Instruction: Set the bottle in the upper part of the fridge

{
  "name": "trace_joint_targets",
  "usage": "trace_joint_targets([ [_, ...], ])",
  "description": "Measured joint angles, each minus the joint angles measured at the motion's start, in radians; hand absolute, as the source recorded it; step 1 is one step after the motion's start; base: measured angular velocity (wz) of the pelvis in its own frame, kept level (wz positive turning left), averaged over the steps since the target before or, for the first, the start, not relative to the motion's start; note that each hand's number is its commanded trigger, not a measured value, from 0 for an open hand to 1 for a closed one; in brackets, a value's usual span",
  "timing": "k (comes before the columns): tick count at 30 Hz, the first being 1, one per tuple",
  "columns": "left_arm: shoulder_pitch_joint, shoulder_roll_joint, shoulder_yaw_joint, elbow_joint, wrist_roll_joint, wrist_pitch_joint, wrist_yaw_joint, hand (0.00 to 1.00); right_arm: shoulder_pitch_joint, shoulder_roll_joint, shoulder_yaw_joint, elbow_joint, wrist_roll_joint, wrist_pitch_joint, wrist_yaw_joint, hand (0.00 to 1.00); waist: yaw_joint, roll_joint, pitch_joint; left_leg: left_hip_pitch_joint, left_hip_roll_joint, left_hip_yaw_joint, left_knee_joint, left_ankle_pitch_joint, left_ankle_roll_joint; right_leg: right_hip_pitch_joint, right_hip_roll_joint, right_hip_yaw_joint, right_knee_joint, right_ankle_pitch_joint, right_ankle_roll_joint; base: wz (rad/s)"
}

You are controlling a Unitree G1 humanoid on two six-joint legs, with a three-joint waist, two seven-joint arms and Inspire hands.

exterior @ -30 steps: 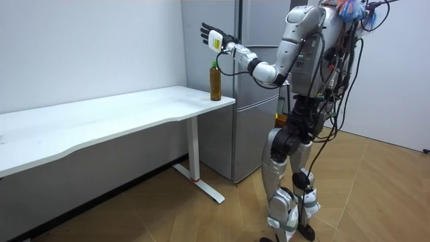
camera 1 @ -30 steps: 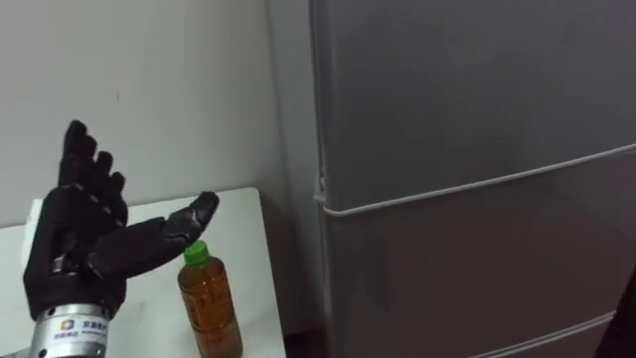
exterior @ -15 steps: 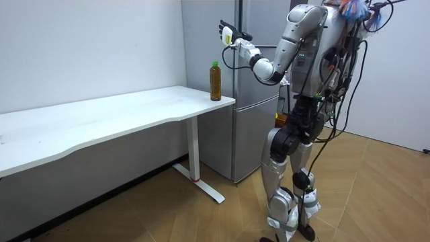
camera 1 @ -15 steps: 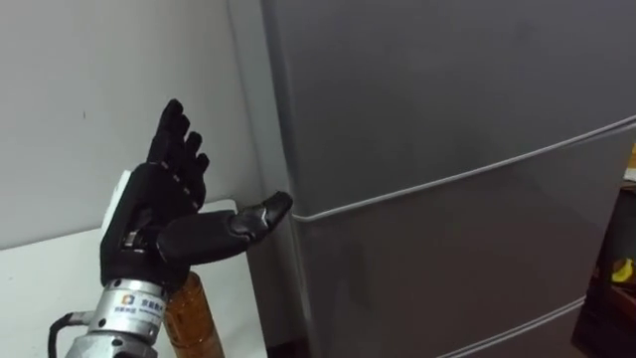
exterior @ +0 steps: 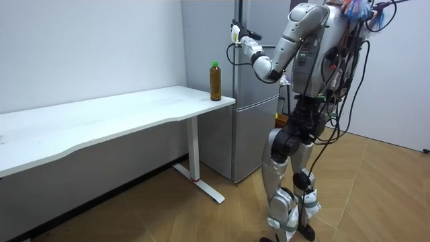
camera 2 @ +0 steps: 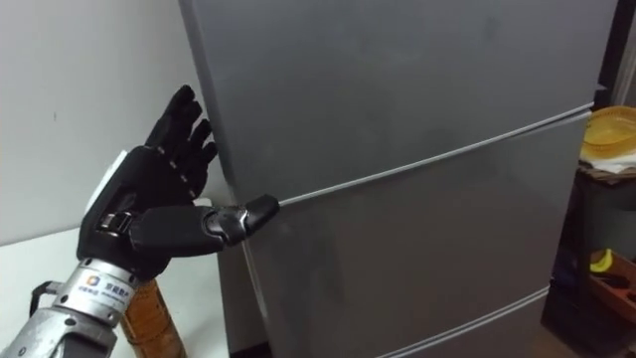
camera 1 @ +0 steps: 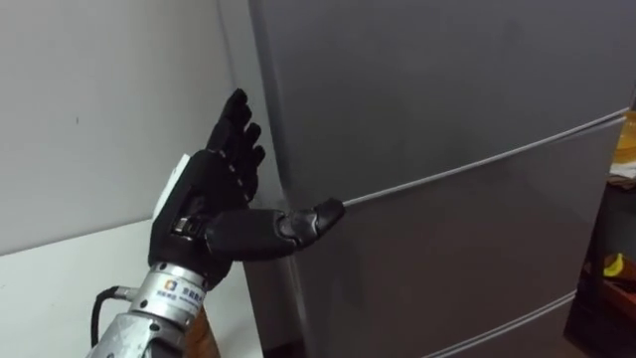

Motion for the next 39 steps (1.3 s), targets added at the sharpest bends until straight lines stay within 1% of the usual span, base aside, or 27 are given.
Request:
trace_joint_targets([
  [1, -0.009, 0.0, 0.0, 0.0, 0.0, 0.001, -0.002, 0.0, -0.001, 0.0, 0.0, 0.002, 0.0, 0.0, 0.0, 0.0, -0.001, 0.0, 0.0018, -0.001, 0.0, 0.002, 0.0, 0.0, 0.0, -0.001, 0.0, 0.0, -0.001, 0.0, 0.0, 0.0],
  [2, -0.022, 0.001, 0.0, 0.0, -0.007, 0.001, -0.008, 0.0, -0.003, -0.002, 0.0, 0.002, 0.0, -0.001, 0.0, 0.0, 0.001, 0.002, 0.0053, -0.001, 0.0, 0.002, 0.0, 0.0, 0.0, -0.001, -0.001, 0.001, -0.001, 0.0, 0.0, 0.0],
  [5, -0.04, 0.004, 0.0, 0.0, -0.011, 0.001, -0.03, 0.0, -0.009, -0.003, 0.0, 0.006, 0.0, 0.0, 0.0, 0.0, -0.001, 0.005, 0.0082, -0.002, 0.0, 0.002, -0.001, 0.0, 0.0, -0.002, -0.001, 0.001, -0.003, 0.0, 0.0, 0.0],
  [10, -0.042, 0.003, -0.014, 0.0, -0.016, 0.001, -0.048, 0.0, -0.01, -0.003, 0.0, 0.007, 0.0, -0.001, 0.0, 0.0, -0.001, 0.006, 0.0084, -0.002, 0.0, 0.005, -0.004, 0.0, 0.0, -0.004, -0.001, 0.003, -0.003, 0.0, 0.0, 0.0],
  [15, -0.042, 0.004, -0.015, -0.001, -0.034, 0.001, -0.056, 0.0, -0.011, -0.003, 0.0, 0.008, 0.0, -0.002, 0.0, 0.0, -0.001, 0.004, 0.0096, -0.002, -0.001, 0.005, -0.006, 0.0, 0.0, -0.005, -0.001, 0.004, -0.002, 0.0, 0.0, 0.0],
  [17, -0.042, 0.004, -0.016, -0.001, -0.036, 0.001, -0.056, 0.71, -0.011, -0.003, 0.0, 0.008, 0.0, -0.002, 0.0, 0.0, -0.001, 0.004, 0.01, -0.002, -0.001, 0.005, -0.006, 0.0, 0.0, -0.005, -0.001, 0.004, -0.002, 0.0, 0.0, 0.0],
  [18, -0.042, 0.004, -0.017, -0.001, -0.036, 0.001, -0.057, 1.0, -0.011, -0.003, 0.0, 0.008, 0.0, -0.002, 0.0, 0.0, -0.001, 0.003, 0.0102, -0.002, -0.001, 0.005, -0.006, 0.0, 0.0, -0.005, -0.001, 0.004, -0.002, 0.0, 0.0, 0.0],
  [22, -0.041, 0.003, -0.018, -0.001, -0.046, 0.001, -0.058, 1.0, -0.012, -0.003, 0.001, 0.008, 0.0, -0.002, 0.002, 0.0, -0.001, 0.0, 0.0111, -0.002, -0.001, 0.005, -0.006, 0.0, 0.0, -0.005, -0.001, 0.003, -0.002, 0.0, 0.0, 0.0],
  [25, -0.041, 0.004, -0.004, -0.001, -0.047, 0.001, -0.054, 1.0, -0.013, -0.002, 0.004, 0.01, 0.004, -0.002, 0.003, 0.0, 0.002, -0.006, 0.0127, -0.004, -0.001, 0.004, -0.007, 0.0, 0.0, -0.006, -0.001, 0.0, -0.002, 0.0, 0.0, 0.04],
  [27, -0.041, 0.004, 0.003, -0.001, -0.05, -0.001, -0.054, 1.0, -0.02, -0.003, 0.014, 0.022, 0.01, -0.002, 0.002, 0.0, 0.002, -0.01, 0.0109, -0.008, -0.001, 0.004, -0.007, 0.0, 0.0, -0.008, -0.001, -0.001, -0.003, 0.0, 0.0, 0.02],
  [29, -0.041, 0.006, -0.006, -0.006, -0.068, -0.003, -0.056, 1.0, -0.027, -0.003, 0.025, 0.035, 0.021, -0.002, 0.002, 0.0, 0.002, -0.014, 0.0084, -0.012, -0.001, 0.003, -0.006, 0.0, 0.0, -0.006, -0.002, -0.002, -0.002, 0.0, 0.001, 0.02],
  [30, -0.035, 0.001, -0.023, -0.016, -0.082, -0.003, -0.055, 1.0, -0.03, -0.003, 0.037, 0.039, 0.033, -0.003, 0.002, 0.0, 0.003, -0.015, 0.0071, -0.016, -0.001, 0.001, -0.005, 0.0, 0.0, -0.007, -0.002, -0.005, -0.002, 0.0, 0.001, 0.07],
  [31, -0.035, -0.01, -0.025, -0.017, -0.085, -0.003, -0.049, 1.0, -0.033, -0.002, 0.039, 0.041, 0.036, -0.003, 0.002, 0.0, 0.002, -0.017, 0.0068, -0.017, -0.001, -0.001, -0.005, 0.0, 0.0, -0.007, -0.002, -0.007, -0.002, 0.001, 0.001, 0.05],
  [35, -0.035, -0.001, -0.025, -0.017, -0.074, -0.006, -0.044, 1.0, -0.034, -0.003, 0.04, 0.047, 0.038, -0.005, 0.002, 0.0, 0.002, -0.017, 0.0063, -0.016, -0.001, -0.001, -0.005, 0.0, 0.0, -0.006, -0.002, -0.008, -0.001, 0.001, 0.001, 0.0],
  [37, -0.035, -0.001, -0.027, -0.017, -0.073, -0.006, -0.043, 0.86, -0.036, -0.003, 0.04, 0.046, 0.037, -0.005, 0.001, 0.0, 0.002, -0.017, 0.0061, -0.016, -0.001, -0.001, -0.005, 0.0, 0.0, -0.007, -0.002, -0.008, 0.0, 0.001, 0.001, 0.0],
  [38, -0.035, -0.001, -0.027, -0.017, -0.07, -0.007, -0.042, 0.73, -0.036, -0.003, 0.04, 0.046, 0.037, -0.005, 0.001, 0.0, 0.002, -0.017, 0.0061, -0.016, -0.001, -0.001, -0.005, 0.0, 0.0, -0.007, -0.002, -0.008, 0.0, 0.001, 0.001, 0.0],
  [39, -0.035, -0.001, -0.027, -0.017, -0.067, -0.007, -0.042, 0.67, -0.036, -0.003, 0.04, 0.046, 0.037, -0.005, 0.001, 0.0, 0.002, -0.017, 0.0061, -0.016, -0.001, -0.001, -0.005, 0.0, 0.0, -0.007, -0.002, -0.008, 0.0, 0.001, 0.001, 0.0],
])
